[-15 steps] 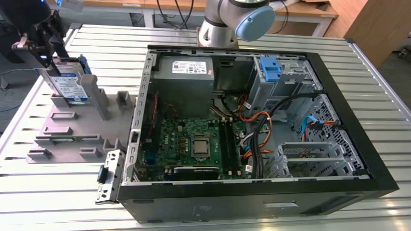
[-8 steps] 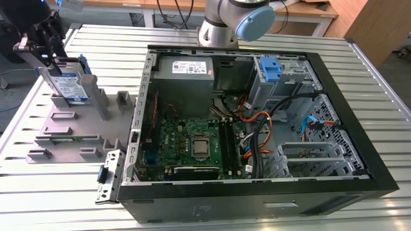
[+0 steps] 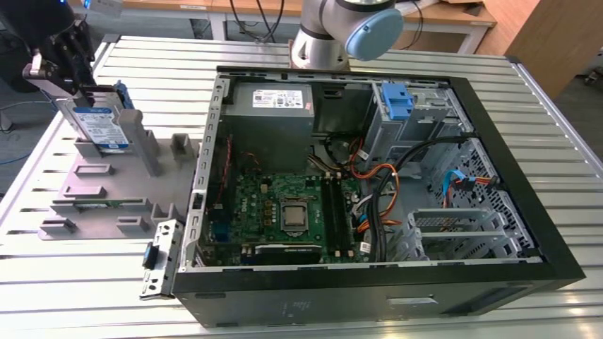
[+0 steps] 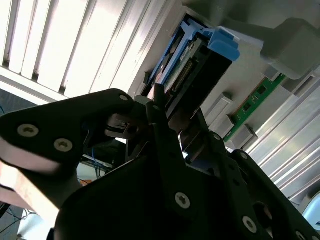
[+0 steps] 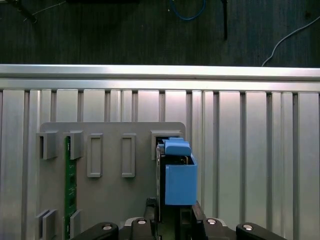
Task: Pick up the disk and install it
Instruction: 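Pick up the disk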
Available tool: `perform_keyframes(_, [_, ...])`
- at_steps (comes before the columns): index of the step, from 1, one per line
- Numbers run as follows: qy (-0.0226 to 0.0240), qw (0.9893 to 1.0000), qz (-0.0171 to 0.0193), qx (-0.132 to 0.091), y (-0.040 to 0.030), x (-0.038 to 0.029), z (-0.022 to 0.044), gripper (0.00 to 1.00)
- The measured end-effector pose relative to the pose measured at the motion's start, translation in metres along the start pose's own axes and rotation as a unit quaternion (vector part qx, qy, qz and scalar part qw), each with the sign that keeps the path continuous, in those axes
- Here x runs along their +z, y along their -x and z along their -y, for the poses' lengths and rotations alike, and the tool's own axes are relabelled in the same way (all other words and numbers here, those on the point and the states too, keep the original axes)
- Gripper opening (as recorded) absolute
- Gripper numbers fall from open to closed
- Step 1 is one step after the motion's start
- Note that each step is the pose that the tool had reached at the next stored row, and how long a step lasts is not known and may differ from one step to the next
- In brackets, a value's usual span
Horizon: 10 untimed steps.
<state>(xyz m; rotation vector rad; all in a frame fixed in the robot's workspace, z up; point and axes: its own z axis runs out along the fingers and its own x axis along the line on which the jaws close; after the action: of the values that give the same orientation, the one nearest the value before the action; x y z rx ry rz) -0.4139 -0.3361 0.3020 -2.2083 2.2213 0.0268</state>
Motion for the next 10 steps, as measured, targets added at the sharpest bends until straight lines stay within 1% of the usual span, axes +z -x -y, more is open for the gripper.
perform_keyframes(3, [0.0000, 1.0000, 0.0000, 0.000, 0.0000, 0.0000, 0.0000, 0.39])
perform_keyframes(5, [0.0000, 1.0000, 0.0000, 0.000, 0.0000, -0.0001, 0.0000, 0.37])
perform_keyframes(6, [0.0000, 1.0000, 0.0000, 0.000, 0.0000, -0.0002, 0.0000, 0.35])
perform_keyframes(10, [0.0001, 1.0000, 0.0000, 0.000, 0.0000, -0.0006, 0.0000, 0.35])
